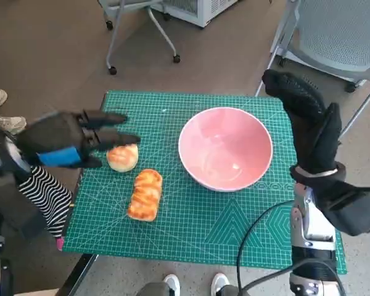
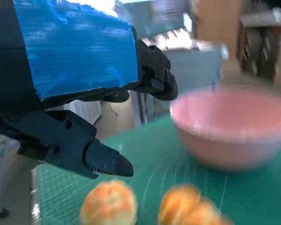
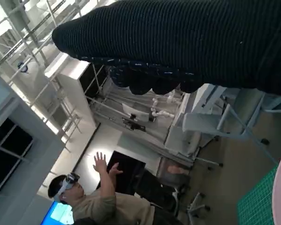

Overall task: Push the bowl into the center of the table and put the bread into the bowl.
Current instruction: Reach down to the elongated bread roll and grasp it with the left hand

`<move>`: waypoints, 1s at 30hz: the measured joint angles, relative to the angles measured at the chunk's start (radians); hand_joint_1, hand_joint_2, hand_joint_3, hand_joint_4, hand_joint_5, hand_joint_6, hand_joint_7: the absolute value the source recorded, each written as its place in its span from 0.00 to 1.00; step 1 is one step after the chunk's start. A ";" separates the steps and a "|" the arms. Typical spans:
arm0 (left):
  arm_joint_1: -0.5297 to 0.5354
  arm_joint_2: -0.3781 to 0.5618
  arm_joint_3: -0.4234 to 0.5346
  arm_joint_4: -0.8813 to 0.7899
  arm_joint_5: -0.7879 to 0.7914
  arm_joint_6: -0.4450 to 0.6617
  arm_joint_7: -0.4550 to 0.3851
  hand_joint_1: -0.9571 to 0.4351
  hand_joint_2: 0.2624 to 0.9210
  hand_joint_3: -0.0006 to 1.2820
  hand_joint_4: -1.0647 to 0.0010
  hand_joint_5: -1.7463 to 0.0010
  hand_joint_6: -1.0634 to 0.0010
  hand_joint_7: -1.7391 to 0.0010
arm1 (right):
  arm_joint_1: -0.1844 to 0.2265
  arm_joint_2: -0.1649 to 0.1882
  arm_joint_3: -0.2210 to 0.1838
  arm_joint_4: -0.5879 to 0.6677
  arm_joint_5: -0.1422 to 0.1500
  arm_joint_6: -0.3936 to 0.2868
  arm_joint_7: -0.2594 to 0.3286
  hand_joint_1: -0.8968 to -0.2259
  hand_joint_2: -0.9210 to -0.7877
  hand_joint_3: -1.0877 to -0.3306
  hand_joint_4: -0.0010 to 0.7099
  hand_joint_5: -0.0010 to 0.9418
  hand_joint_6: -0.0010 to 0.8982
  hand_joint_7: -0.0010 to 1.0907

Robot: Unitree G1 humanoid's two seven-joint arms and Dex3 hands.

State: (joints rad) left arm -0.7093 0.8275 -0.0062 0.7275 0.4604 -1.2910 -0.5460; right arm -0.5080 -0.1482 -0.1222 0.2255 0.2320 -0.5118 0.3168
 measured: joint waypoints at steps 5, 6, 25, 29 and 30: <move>-0.020 0.014 -0.038 0.014 0.163 -0.072 0.097 0.59 0.84 0.00 0.68 1.00 0.63 0.94 | 0.002 0.001 0.000 0.000 0.001 0.003 -0.002 0.33 0.00 0.53 0.28 0.02 0.08 0.51; -0.026 0.016 -0.047 0.017 0.190 -0.080 0.117 0.58 0.84 0.00 0.69 1.00 0.63 0.94 | 0.003 0.001 0.000 -0.001 0.001 0.004 -0.002 0.33 0.00 0.53 0.28 0.02 0.08 0.51; -0.057 -0.027 -0.245 0.099 0.372 -0.083 0.368 0.61 0.80 0.01 0.74 1.00 0.65 0.96 | 0.017 0.000 -0.006 -0.013 0.005 0.012 -0.004 0.32 0.00 0.54 0.29 0.02 0.07 0.51; -0.058 -0.038 -0.288 0.099 0.430 -0.058 0.421 0.60 0.80 0.00 0.74 1.00 0.64 0.96 | 0.018 -0.002 -0.009 -0.013 0.005 0.012 -0.004 0.31 0.00 0.54 0.29 0.01 0.07 0.51; -0.058 -0.041 -0.300 0.097 0.453 -0.049 0.445 0.59 0.79 0.00 0.74 1.00 0.64 0.96 | 0.019 -0.003 -0.010 -0.013 0.005 0.012 -0.004 0.31 0.00 0.54 0.28 0.01 0.07 0.51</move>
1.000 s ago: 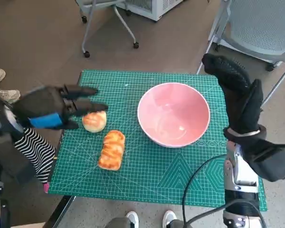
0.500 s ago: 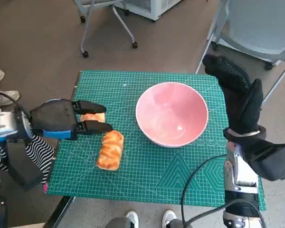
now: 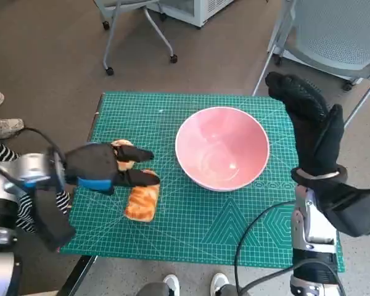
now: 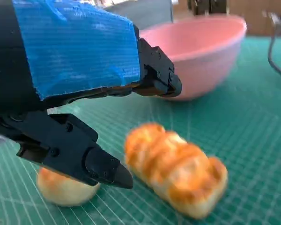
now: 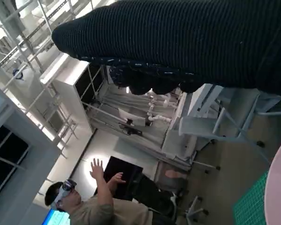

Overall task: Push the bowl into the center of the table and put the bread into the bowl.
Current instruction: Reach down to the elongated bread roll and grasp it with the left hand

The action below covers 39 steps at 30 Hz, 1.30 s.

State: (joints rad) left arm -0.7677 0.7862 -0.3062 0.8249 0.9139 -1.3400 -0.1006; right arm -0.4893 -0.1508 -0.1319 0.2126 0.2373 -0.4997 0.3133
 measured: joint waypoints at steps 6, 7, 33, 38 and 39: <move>-0.007 -0.018 -0.074 -0.009 0.113 0.043 0.129 0.56 0.79 0.00 0.72 0.99 0.63 0.97 | 0.002 0.000 -0.001 0.000 0.000 -0.001 0.000 0.31 0.00 0.54 0.28 0.01 0.06 0.51; -0.011 -0.022 -0.089 -0.009 0.133 0.049 0.152 0.56 0.79 0.00 0.72 0.99 0.63 0.97 | 0.003 0.000 -0.001 0.000 0.000 -0.002 0.000 0.31 0.00 0.54 0.28 0.01 0.06 0.51; -0.097 -0.105 -0.360 0.120 0.254 0.119 0.379 0.65 0.88 0.01 0.55 0.98 0.51 0.94 | 0.037 -0.004 -0.013 -0.003 0.000 -0.025 0.000 0.34 0.00 0.52 0.27 0.00 0.05 0.50; -0.128 -0.123 -0.392 0.160 0.252 0.142 0.383 0.69 0.97 0.02 0.36 0.97 0.35 0.92 | 0.037 -0.004 -0.016 -0.003 0.000 -0.027 0.000 0.34 0.00 0.52 0.26 0.00 0.05 0.50; -0.133 -0.127 -0.397 0.169 0.249 0.145 0.379 0.70 0.98 0.02 0.32 0.97 0.31 0.92 | 0.037 -0.004 -0.017 -0.003 0.000 -0.027 0.000 0.34 0.00 0.52 0.25 0.00 0.05 0.50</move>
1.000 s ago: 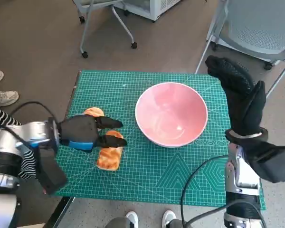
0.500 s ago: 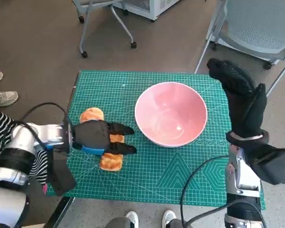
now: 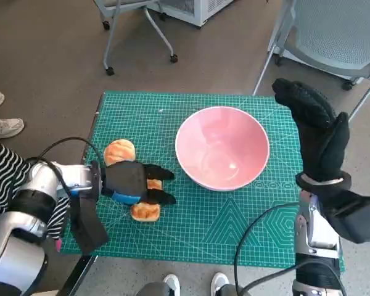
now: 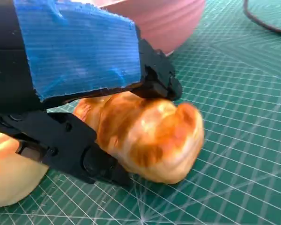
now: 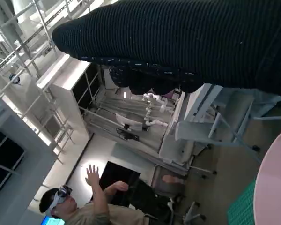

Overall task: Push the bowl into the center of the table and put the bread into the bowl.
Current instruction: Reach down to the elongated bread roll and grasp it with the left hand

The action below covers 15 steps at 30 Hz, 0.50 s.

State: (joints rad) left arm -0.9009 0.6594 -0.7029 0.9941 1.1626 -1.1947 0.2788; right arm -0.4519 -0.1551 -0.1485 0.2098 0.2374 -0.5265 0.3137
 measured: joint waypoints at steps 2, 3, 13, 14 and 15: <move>-0.009 -0.004 -0.007 0.015 -0.004 0.005 -0.009 0.69 0.99 0.06 0.37 0.67 0.39 0.58 | 0.000 0.000 0.000 0.000 0.000 0.000 0.000 0.34 0.00 0.52 0.25 0.00 0.05 0.50; -0.011 -0.004 -0.010 0.021 -0.007 0.007 -0.013 0.69 0.99 0.07 0.38 0.56 0.40 0.47 | 0.000 0.000 0.000 -0.001 0.000 0.000 0.000 0.35 0.00 0.52 0.25 0.00 0.05 0.50; -0.023 -0.005 -0.021 0.048 -0.091 0.011 -0.105 0.69 1.00 0.03 0.33 0.39 0.37 0.32 | 0.001 0.000 -0.006 -0.009 0.000 0.001 0.000 0.35 0.00 0.52 0.25 0.00 0.05 0.50; -0.023 -0.005 -0.020 0.048 -0.107 0.011 -0.121 0.69 1.00 0.03 0.32 0.39 0.37 0.33 | 0.001 0.000 -0.006 -0.010 0.000 0.001 0.000 0.35 0.00 0.52 0.25 0.00 0.05 0.50; -0.023 -0.005 -0.018 0.048 -0.119 0.010 -0.137 0.69 1.00 0.03 0.32 0.38 0.37 0.33 | 0.001 0.000 -0.007 -0.010 0.000 0.001 0.000 0.36 0.00 0.52 0.25 0.00 0.05 0.50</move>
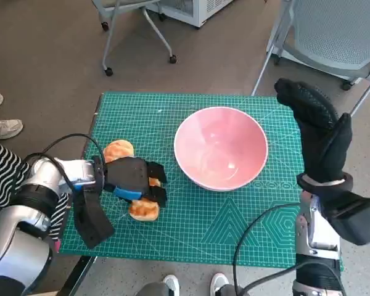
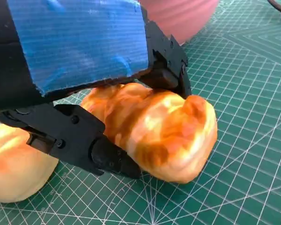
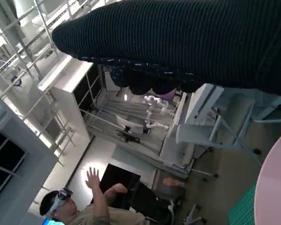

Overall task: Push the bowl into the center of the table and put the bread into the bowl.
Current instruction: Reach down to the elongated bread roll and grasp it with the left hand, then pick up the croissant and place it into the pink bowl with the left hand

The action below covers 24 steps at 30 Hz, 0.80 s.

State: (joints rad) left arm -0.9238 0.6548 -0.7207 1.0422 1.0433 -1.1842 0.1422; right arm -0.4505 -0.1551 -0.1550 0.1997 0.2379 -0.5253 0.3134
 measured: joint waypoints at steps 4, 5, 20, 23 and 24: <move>0.000 0.004 0.013 -0.001 -0.053 -0.002 -0.065 0.69 1.00 0.03 0.33 0.38 0.37 0.33 | 0.000 0.000 0.000 -0.002 0.000 0.001 0.000 0.36 0.00 0.51 0.24 0.00 0.05 0.50; 0.000 0.007 0.019 -0.002 -0.073 -0.006 -0.085 0.69 1.00 0.03 0.33 0.38 0.38 0.32 | 0.000 0.000 0.000 -0.002 0.000 0.001 0.000 0.36 0.00 0.51 0.24 0.00 0.05 0.50; 0.006 0.080 0.143 -0.114 -0.559 -0.029 -0.467 0.69 1.00 0.02 0.32 0.41 0.35 0.32 | 0.000 0.000 -0.002 -0.004 0.002 0.001 0.000 0.36 0.00 0.51 0.24 0.00 0.05 0.50; 0.009 0.092 0.166 -0.169 -0.673 0.001 -0.523 0.69 1.00 0.02 0.33 0.41 0.34 0.32 | 0.000 0.000 -0.002 -0.004 0.002 0.000 0.000 0.36 0.00 0.51 0.24 0.00 0.05 0.50; 0.010 0.095 0.177 -0.191 -0.711 0.015 -0.541 0.69 1.00 0.02 0.33 0.41 0.33 0.32 | -0.001 0.000 -0.002 -0.004 0.002 0.000 0.000 0.36 0.00 0.51 0.24 0.00 0.05 0.50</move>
State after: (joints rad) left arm -0.9133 0.7495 -0.5436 0.8510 0.3318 -1.1688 -0.3992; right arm -0.4510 -0.1547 -0.1572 0.1960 0.2398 -0.5250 0.3136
